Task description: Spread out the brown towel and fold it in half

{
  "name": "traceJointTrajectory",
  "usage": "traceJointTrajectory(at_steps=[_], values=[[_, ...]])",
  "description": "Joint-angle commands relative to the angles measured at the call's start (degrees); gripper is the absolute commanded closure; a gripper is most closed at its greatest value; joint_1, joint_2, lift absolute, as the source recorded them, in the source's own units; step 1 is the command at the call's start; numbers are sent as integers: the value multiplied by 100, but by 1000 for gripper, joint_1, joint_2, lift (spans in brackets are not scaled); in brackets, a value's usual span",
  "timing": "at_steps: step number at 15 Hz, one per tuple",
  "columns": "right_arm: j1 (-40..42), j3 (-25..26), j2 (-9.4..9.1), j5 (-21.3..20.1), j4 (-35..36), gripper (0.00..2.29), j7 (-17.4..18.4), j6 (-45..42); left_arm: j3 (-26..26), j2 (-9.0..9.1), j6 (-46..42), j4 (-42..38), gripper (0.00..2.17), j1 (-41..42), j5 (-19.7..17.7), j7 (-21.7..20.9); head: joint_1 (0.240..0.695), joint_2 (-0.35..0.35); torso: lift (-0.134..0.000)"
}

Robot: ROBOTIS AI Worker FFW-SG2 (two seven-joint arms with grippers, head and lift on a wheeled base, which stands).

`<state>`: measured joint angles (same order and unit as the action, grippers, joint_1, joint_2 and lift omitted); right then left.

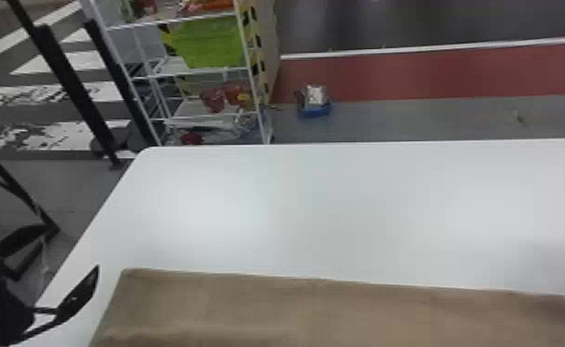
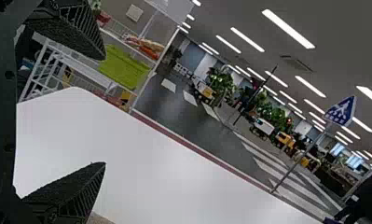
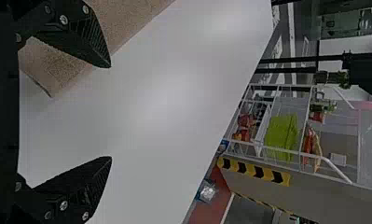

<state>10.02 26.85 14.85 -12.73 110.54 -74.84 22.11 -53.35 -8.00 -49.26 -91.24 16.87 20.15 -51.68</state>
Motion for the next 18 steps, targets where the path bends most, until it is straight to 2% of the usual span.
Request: traceJointTrajectory(at_steps=[1,18], values=[[0,-5,0,-10,-6,205,-4,0,0,0,-18,27,83,0,15,0,695,203,-134],[88,-22,18,-28,143,208,-31,0,-9,-9,-70,45,83,0,51,-62,695,206,-134]])
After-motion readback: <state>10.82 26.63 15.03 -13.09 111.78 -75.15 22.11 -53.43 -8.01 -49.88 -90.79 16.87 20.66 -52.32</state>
